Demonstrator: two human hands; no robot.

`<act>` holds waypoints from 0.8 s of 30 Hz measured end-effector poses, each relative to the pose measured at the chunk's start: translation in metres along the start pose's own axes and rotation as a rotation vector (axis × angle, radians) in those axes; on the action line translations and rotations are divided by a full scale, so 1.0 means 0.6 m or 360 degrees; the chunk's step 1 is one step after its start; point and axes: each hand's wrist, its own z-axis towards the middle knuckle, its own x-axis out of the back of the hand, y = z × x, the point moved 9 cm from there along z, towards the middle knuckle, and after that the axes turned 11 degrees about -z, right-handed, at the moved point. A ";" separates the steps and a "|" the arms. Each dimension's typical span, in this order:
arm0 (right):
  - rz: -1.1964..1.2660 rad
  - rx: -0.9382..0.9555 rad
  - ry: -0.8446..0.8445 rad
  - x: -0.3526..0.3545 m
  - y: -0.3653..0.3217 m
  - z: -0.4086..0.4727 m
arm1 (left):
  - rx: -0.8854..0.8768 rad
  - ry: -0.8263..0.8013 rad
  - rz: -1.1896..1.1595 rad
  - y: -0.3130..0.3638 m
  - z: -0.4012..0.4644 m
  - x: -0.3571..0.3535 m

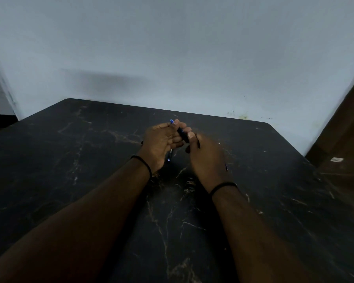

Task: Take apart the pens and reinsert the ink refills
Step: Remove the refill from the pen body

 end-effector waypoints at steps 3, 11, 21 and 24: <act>0.0218 -0.0058 0.0066 0.005 0.002 0.000 | 0.0003 0.0011 -0.0032 0.002 0.000 -0.002; -0.0076 -0.0063 -0.0021 -0.003 -0.003 -0.005 | -0.0014 -0.0003 0.0019 0.006 -0.002 -0.002; -0.0063 -0.0051 -0.0036 -0.004 -0.001 -0.002 | -0.0022 0.0004 0.0016 0.005 0.003 0.005; 0.0111 -0.0138 -0.0007 -0.009 0.004 -0.005 | -0.0017 0.0011 0.0034 0.004 0.003 0.003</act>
